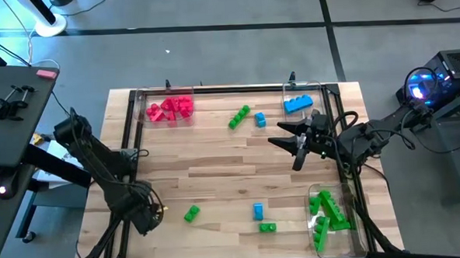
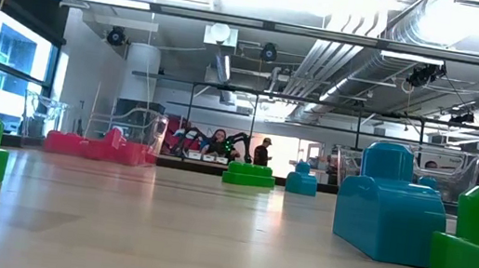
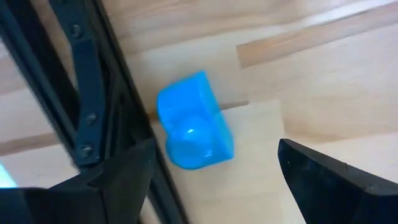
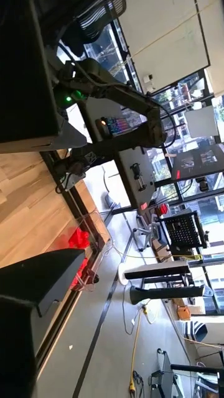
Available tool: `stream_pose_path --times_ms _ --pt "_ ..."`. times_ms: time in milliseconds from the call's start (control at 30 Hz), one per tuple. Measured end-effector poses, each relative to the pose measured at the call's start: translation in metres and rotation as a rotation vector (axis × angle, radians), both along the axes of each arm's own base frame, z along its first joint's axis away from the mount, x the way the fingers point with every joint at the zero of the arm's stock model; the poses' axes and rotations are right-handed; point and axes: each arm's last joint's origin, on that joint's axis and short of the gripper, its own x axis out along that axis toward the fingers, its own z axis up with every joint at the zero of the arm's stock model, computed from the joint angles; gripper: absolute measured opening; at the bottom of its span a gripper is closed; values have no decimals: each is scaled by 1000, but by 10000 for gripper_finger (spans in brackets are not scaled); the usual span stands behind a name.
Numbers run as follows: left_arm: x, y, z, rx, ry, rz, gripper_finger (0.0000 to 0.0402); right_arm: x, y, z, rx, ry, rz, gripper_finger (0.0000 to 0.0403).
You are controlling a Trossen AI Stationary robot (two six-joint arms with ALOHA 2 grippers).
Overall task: Sort blocks
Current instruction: Put the blue game piece into the top right transparent bin
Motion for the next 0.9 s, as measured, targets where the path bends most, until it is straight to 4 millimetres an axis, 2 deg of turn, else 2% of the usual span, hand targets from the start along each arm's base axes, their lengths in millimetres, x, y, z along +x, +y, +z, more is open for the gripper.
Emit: stream_pose_path --times_ms 233,533,733,900 --pt "2 -3 -13 33 25 53 326 0 0 -1 -4 8 0 160" --pt "9 -11 -31 -20 -9 65 312 0 0 -1 -7 13 0 160" --pt "10 -1 -41 14 -22 65 281 0 0 -2 -13 25 0 160" --pt "18 7 -53 -42 -71 46 237 0 0 -3 -9 26 0 160"
